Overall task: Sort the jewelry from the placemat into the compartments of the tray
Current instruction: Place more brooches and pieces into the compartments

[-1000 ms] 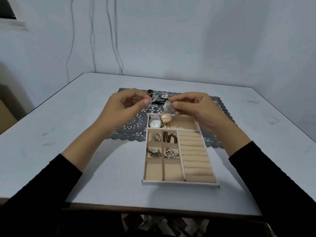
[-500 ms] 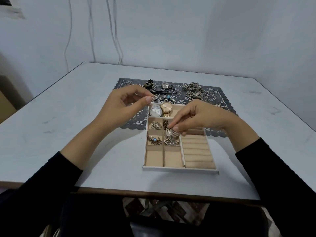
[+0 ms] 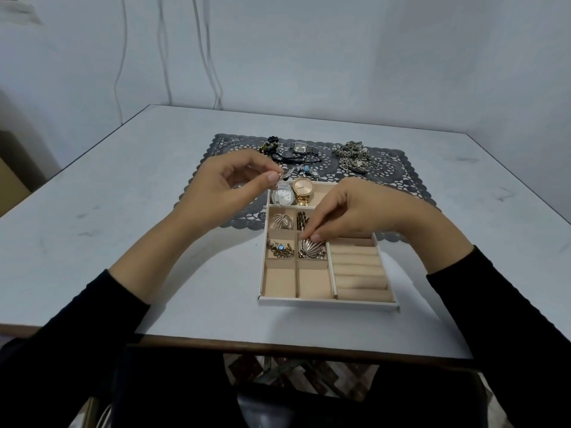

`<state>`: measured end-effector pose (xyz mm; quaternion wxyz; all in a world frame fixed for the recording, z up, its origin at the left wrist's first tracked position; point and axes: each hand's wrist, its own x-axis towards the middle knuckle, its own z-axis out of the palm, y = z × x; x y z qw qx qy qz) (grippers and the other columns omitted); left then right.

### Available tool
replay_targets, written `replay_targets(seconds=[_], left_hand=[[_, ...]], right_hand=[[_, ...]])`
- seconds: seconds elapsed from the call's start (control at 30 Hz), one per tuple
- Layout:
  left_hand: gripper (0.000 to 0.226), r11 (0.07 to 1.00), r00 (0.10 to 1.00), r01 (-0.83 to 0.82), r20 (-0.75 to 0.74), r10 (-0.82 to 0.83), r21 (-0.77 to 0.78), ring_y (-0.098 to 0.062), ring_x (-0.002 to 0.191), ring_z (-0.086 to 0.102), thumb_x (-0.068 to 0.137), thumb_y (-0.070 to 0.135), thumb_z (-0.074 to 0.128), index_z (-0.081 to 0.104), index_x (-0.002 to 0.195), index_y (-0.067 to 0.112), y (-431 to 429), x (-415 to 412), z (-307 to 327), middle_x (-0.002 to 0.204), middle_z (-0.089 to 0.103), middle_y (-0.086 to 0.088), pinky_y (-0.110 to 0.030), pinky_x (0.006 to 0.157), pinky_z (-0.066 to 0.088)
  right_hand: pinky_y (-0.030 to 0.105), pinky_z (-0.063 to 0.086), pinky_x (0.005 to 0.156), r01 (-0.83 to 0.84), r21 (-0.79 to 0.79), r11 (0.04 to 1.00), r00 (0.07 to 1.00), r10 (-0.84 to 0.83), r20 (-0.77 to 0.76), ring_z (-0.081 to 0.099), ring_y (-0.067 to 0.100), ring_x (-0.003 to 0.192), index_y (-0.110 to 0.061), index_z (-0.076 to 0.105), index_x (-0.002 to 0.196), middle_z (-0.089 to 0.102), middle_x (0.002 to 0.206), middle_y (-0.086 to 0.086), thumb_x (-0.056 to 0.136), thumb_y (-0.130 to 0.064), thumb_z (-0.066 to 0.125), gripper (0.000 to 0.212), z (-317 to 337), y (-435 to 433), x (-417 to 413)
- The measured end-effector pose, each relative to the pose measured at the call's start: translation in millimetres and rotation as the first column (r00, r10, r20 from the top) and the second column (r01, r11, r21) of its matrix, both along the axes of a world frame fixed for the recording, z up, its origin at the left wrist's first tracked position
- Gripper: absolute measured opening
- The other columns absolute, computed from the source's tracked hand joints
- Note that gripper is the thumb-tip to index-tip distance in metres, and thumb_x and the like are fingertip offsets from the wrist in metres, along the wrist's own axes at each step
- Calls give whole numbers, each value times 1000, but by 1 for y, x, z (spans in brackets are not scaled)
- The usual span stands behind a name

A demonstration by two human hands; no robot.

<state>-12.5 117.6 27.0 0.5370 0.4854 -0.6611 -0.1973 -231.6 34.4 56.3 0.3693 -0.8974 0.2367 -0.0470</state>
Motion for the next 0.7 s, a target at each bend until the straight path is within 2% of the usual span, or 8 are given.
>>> replay_targets(seconds=[0.13, 0.3, 0.37, 0.6, 0.7], left_hand=[[9, 1000, 1000, 8, -4, -8, 2, -10, 84, 69, 88, 21, 68, 71, 96, 18, 0, -3, 1, 89, 72, 4, -21, 79, 52], [8, 1000, 1000, 10, 10, -10, -3, -15, 86, 70, 90, 16, 69, 72, 96, 21, -2, 0, -2, 89, 72, 6, -31, 85, 55], [8, 1000, 1000, 15, 17, -15, -2, -15, 87, 70, 90, 16, 69, 72, 96, 20, -2, -1, -2, 90, 72, 6, -30, 85, 55], [8, 1000, 1000, 12, 21, -13, 6, -15, 85, 70, 90, 16, 69, 71, 95, 20, -3, -2, -3, 89, 73, 2, -28, 82, 55], [7, 1000, 1000, 11, 25, -11, 3, -16, 86, 70, 89, 18, 68, 71, 96, 21, -2, -2, -2, 90, 73, 1, -31, 83, 56]], right_hand=[[26, 56, 83, 2, -30, 1000, 1000, -2, 10, 70, 7, 82, -16, 78, 95, 75, 87, -8, 77, -10, 78, 18, 0, 1, 0], [28, 57, 81, -5, -82, 997, 1000, 5, 1, 70, 4, 78, -19, 79, 92, 75, 83, -9, 77, -12, 78, 17, 1, 3, 2], [29, 56, 81, -20, -90, 996, 1000, 20, -8, 70, 3, 78, -20, 78, 93, 75, 84, -9, 77, -13, 78, 17, 1, 4, 3], [32, 54, 84, -57, -52, 997, 998, 58, 7, 70, 10, 83, -15, 78, 94, 76, 87, -4, 79, -11, 76, 16, 0, 2, 2], [26, 54, 83, -64, -48, 997, 998, 64, 3, 70, 10, 84, -13, 78, 95, 76, 88, -3, 78, -10, 77, 17, -1, -1, 1]])
